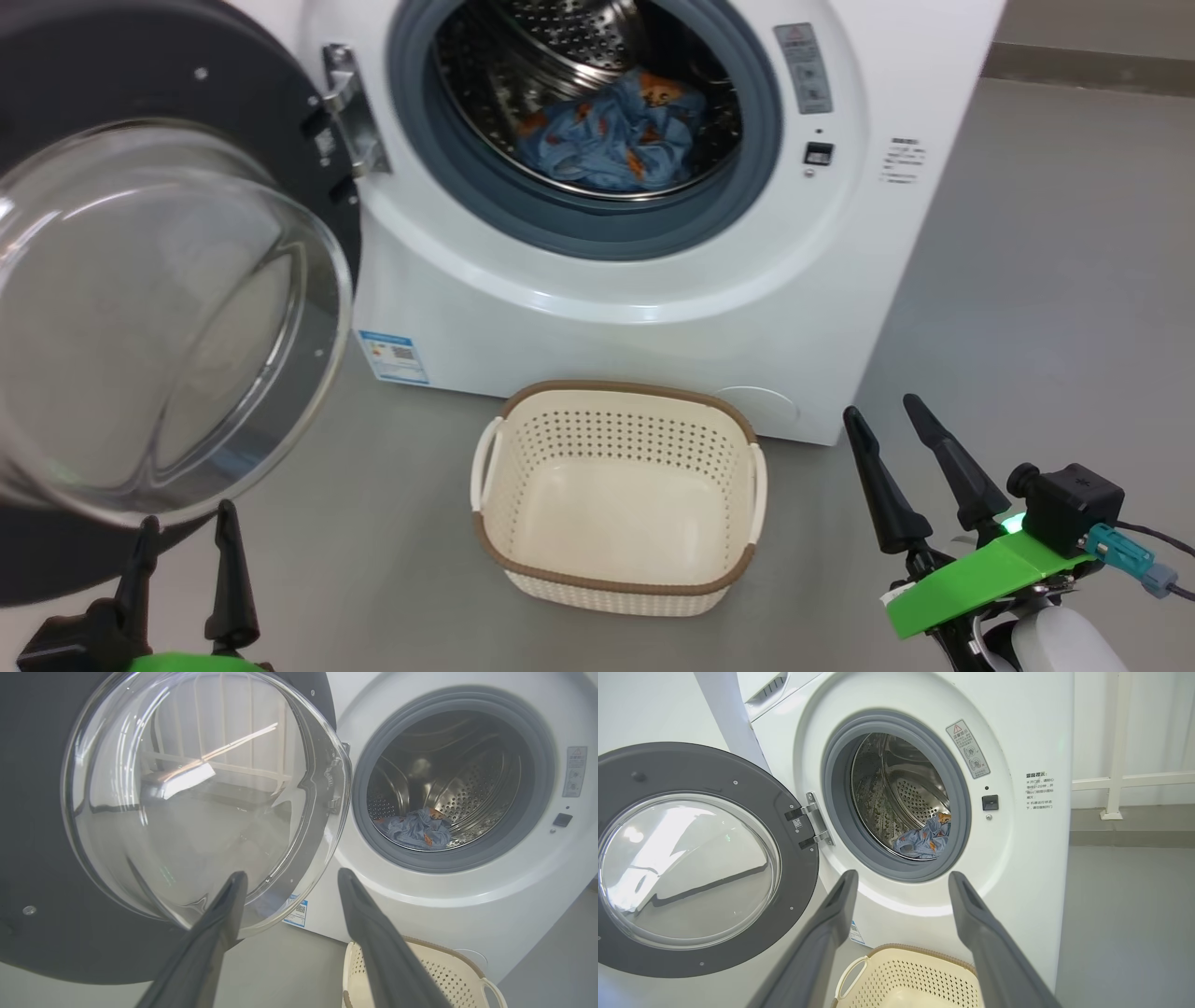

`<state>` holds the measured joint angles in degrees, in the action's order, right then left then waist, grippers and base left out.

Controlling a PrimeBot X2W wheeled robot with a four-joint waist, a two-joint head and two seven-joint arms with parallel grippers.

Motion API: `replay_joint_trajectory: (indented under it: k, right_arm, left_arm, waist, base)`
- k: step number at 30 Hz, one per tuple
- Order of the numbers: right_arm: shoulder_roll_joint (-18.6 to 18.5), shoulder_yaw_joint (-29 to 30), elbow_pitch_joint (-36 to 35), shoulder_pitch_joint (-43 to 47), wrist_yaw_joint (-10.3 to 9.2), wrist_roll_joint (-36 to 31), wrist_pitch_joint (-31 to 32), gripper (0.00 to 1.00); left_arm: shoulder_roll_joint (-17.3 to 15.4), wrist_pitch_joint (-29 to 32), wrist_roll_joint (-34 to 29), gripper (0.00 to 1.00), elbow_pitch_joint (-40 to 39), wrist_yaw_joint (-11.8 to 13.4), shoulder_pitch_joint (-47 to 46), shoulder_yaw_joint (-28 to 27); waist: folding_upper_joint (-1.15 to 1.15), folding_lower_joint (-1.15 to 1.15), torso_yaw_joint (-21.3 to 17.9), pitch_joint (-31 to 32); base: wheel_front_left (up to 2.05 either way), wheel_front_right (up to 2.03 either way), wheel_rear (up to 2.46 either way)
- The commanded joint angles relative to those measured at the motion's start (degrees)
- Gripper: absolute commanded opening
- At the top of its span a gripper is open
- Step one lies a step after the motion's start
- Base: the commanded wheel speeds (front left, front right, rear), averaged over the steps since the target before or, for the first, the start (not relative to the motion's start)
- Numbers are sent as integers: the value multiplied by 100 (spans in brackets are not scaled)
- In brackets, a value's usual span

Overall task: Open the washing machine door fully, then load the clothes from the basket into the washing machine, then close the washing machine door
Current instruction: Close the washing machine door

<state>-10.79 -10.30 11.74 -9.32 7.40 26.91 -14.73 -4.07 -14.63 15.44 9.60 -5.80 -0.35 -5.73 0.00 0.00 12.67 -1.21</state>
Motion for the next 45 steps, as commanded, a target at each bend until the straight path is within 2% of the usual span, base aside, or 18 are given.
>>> replay_joint_trajectory:
  k: [1,11,18,45]
  right_arm:
    - [-7,-133,-120,1,9,32,-27,100]
    - [-27,-190,-77,-33,9,54,-27,100]
    - [-42,-260,-60,-55,9,56,-27,100]
    - [-95,-353,-11,-34,9,102,-27,100]
  left_arm:
    - [-54,-37,-3,100,-90,43,-232,-236]
    - [24,-37,-62,100,-6,24,-264,-317]
    - [51,-37,-85,100,10,-12,-272,-345]
    - [101,-37,-211,100,98,-82,-284,-436]
  waist:
    - [0,0,308,28]
    - [0,0,857,40]
    - [0,0,1085,40]
    - [0,0,1192,59]
  base:
    - [0,0,0]
    - [0,0,0]
    - [0,0,0]
    - [0,0,0]
